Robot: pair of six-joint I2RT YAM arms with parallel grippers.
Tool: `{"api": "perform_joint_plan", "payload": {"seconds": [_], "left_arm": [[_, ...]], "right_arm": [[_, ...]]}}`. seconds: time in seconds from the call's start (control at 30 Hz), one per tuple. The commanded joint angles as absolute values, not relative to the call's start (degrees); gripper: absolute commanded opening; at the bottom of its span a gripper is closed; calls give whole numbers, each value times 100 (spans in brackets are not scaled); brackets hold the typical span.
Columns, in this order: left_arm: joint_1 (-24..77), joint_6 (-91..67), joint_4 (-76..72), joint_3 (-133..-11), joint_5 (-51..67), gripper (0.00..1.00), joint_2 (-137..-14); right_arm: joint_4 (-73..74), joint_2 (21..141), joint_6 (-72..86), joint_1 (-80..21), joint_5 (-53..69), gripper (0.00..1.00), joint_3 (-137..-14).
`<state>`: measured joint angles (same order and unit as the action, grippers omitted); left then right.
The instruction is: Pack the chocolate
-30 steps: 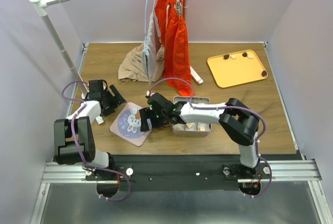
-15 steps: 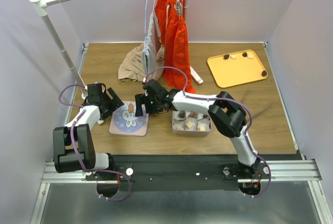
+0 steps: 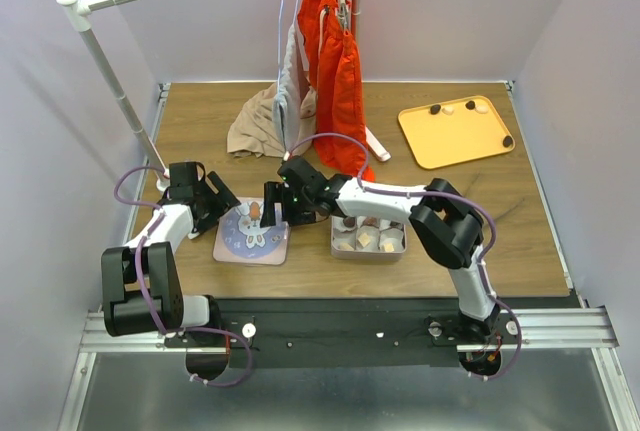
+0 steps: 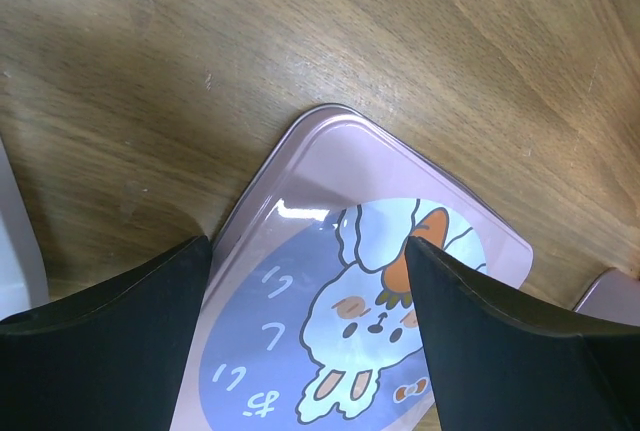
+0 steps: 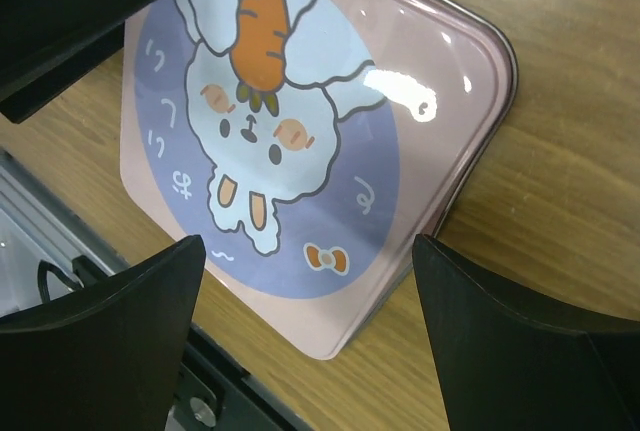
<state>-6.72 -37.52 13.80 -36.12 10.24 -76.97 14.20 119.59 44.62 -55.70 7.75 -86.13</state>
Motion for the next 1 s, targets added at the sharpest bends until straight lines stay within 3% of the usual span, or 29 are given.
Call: {"api": "perform_joint_plan", "payload": {"seconds": [0.0,0.33,0.97], "left_arm": [[-650,-3832,1688,-3516,870,88,-7506],[-650,-3832,1644,-3507,923,88,-7620],[-650,-3806,1503,-3410,1063,88,-7655]], "right_arm": [[1529,12093,5088,-5651,677,93,-8534],[2039,12085,5309,-5686,-483,93,-8367],[1785,12665,6354,-5722,421,93,-8596]]}}
